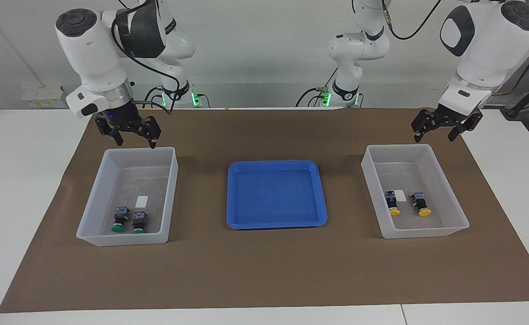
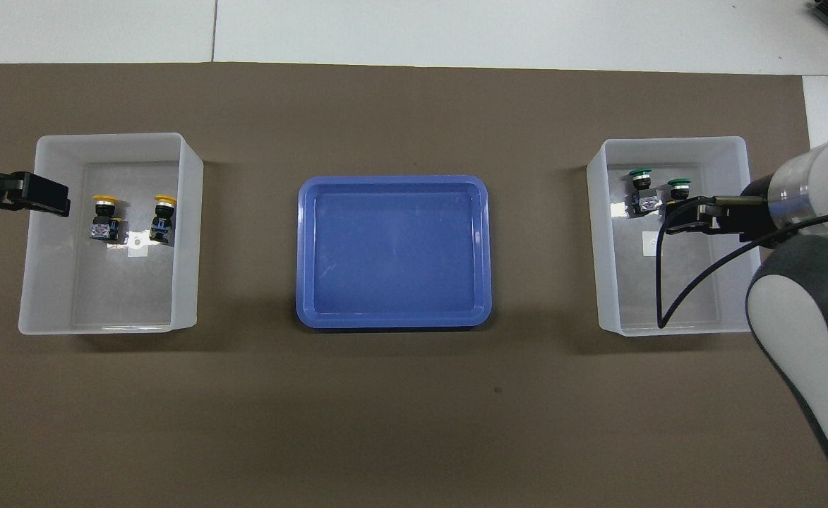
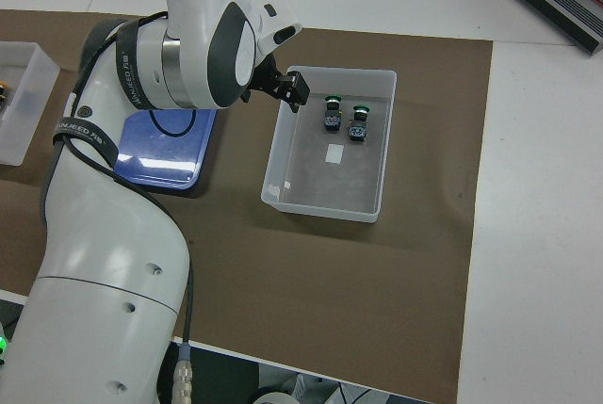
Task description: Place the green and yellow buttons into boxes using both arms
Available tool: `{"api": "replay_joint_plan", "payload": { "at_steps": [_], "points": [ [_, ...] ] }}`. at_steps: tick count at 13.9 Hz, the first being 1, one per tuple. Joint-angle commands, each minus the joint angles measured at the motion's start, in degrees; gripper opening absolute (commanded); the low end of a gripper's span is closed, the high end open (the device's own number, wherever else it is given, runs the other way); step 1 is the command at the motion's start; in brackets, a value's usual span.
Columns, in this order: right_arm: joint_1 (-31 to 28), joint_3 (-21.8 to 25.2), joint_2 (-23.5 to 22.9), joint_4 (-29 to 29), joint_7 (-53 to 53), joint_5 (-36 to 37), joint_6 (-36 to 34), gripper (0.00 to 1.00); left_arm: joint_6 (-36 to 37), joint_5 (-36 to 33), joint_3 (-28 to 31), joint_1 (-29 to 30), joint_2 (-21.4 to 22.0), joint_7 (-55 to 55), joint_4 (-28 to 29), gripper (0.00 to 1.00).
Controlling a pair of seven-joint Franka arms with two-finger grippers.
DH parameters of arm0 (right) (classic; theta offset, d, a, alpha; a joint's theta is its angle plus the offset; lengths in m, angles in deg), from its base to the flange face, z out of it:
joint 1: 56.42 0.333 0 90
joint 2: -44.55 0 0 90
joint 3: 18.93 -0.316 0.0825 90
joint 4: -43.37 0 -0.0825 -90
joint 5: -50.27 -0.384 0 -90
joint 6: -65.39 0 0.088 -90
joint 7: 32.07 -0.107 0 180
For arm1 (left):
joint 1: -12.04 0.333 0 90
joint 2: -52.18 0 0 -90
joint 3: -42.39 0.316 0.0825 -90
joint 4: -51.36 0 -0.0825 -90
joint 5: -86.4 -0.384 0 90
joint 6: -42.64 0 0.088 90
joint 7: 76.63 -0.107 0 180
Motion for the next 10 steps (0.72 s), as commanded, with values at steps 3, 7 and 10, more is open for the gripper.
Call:
{"api": "replay_joint_plan", "payload": {
  "at_steps": [3,7,10],
  "points": [
    [-0.6,-0.4,0.4,-0.2,-0.5,-1.1,-0.4,1.00,-0.8,0.4,0.1,0.1,1.7,0.1,2.2,1.00],
    [-0.6,-0.4,0.4,-0.2,-0.5,-1.1,-0.4,1.00,-0.8,0.4,0.1,0.1,1.7,0.1,2.2,1.00],
    [-0.5,-0.4,0.5,0.0,-0.5,-1.1,-1.0,1.00,-0.8,0.4,0.1,0.1,1.7,0.1,2.2,1.00]
  ]
}}
